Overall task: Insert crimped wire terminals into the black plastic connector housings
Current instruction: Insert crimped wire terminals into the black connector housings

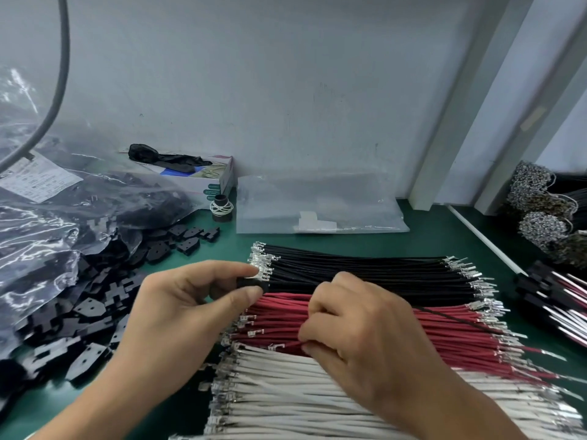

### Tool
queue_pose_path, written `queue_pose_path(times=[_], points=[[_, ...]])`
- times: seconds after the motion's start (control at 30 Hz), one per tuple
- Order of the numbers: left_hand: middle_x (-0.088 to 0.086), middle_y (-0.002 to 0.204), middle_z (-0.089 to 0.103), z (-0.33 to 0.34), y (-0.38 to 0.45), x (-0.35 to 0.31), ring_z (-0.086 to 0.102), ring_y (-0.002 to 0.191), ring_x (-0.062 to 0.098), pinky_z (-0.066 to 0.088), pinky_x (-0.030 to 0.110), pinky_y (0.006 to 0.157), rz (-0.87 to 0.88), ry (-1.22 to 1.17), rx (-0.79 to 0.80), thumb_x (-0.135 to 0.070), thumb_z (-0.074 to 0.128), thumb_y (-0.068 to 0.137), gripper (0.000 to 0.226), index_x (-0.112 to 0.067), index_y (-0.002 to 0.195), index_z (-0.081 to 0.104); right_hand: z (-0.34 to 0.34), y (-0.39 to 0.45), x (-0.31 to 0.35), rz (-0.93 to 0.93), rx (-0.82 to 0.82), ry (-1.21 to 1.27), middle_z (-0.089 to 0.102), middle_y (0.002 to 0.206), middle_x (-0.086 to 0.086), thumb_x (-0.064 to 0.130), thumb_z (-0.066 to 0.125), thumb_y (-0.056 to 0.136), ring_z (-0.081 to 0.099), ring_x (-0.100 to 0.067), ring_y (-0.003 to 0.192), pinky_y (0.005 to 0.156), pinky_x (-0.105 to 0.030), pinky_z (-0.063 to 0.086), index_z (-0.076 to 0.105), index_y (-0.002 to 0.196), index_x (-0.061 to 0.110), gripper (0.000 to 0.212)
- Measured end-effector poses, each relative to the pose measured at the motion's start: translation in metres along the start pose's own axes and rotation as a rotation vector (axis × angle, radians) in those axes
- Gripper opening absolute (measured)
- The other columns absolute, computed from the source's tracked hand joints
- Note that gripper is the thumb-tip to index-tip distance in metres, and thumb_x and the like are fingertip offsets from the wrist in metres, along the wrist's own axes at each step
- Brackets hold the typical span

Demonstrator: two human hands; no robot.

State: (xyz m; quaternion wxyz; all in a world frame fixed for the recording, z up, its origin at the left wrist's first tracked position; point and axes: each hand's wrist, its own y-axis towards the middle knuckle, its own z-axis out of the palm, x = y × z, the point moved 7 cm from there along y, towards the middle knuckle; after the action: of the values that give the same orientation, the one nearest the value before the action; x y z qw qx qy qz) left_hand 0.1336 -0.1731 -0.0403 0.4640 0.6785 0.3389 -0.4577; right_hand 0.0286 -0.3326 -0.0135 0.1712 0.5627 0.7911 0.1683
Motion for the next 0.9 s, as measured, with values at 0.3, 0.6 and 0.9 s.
queue_pose_path(times=[0.3,0.6,0.9], points=[[0.011,0.067,0.073,0.001,0.003,0.007,0.06,0.053,0.014,0.046,0.017,0.047,-0.099,-0.151,0.023,-0.036,0.095,0.061,0.034,-0.023,0.091,0.084,-0.004,-0.002,-0.015,0.212,-0.137,0.311,0.057,0.088,0.017,0.029,0.06,0.097,0.055,-0.005,0.078,0.066,-0.025,0.049,0.066,0.094,0.025,0.009],[0.026,0.091,0.075,0.009,0.002,0.014,0.056,0.055,0.017,0.047,0.021,0.047,-0.243,-0.435,0.151,-0.028,0.09,0.061,0.046,0.0,0.096,0.08,-0.012,-0.004,-0.015,0.302,-0.292,0.462,0.058,0.084,0.016,0.028,0.06,0.097,0.06,-0.011,0.075,0.06,-0.03,0.048,0.069,0.094,0.025,0.01],[0.025,0.079,0.073,0.013,-0.001,0.015,0.047,0.049,0.016,0.04,0.02,0.043,-0.331,-0.455,0.189,-0.03,0.091,0.058,0.049,0.002,0.094,0.08,-0.02,-0.004,-0.009,0.239,-0.407,0.385,0.062,0.088,0.01,0.027,0.06,0.099,0.062,-0.009,0.075,0.06,-0.03,0.051,0.075,0.094,0.017,0.018]])
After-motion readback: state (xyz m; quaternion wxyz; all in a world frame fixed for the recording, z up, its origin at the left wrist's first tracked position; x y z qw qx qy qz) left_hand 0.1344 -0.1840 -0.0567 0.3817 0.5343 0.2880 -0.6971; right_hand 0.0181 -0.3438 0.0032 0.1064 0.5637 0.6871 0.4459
